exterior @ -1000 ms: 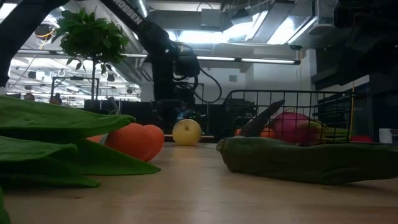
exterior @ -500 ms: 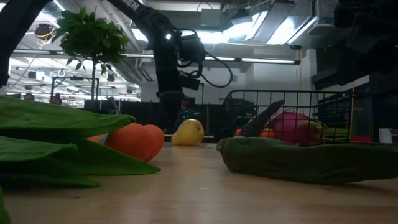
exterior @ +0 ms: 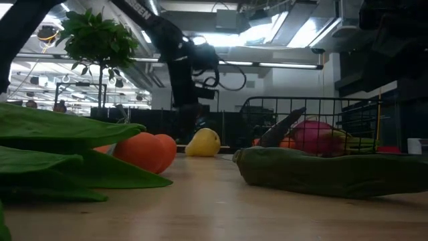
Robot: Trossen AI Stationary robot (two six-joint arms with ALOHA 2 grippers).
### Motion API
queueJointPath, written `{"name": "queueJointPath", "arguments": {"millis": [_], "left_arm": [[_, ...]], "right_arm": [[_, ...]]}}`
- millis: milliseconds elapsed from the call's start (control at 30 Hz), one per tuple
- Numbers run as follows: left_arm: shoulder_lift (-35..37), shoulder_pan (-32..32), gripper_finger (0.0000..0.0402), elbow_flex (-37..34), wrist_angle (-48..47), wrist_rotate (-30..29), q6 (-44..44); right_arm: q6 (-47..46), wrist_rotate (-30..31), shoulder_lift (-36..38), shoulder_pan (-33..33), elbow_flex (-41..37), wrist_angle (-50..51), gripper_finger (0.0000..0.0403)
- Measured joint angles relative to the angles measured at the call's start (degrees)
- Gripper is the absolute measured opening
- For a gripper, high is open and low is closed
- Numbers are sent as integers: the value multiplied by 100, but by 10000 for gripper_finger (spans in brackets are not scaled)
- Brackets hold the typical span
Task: Build produce basket
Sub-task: Put the pear into the wire basket
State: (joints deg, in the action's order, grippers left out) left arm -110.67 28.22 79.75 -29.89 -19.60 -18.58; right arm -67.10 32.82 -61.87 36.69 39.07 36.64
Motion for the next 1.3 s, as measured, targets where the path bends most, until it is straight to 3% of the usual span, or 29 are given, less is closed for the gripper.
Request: {"name": "queueJointPath", "arguments": {"millis": [133,300,533,767,1033,1300], "left_arm": [[-187,211,52,-2,37,672,26],[-258,272,56,-2,36,801,38],[-258,183,55,-2,-48,1616,40],[-258,-77,55,-4,-721,1609,195],[-258,-266,55,-7,-916,1000,387],[49,-404,55,-7,-1543,1040,1348]], "right_arm": [[-6,-4,0,-2,0,-23,143],[-11,-152,-1,-2,0,-42,143],[-13,-157,0,-2,0,-55,143],[-13,-182,0,-2,0,-94,143],[-13,-203,0,-1,0,-94,143],[-8,-203,0,0,0,-93,143]]}}
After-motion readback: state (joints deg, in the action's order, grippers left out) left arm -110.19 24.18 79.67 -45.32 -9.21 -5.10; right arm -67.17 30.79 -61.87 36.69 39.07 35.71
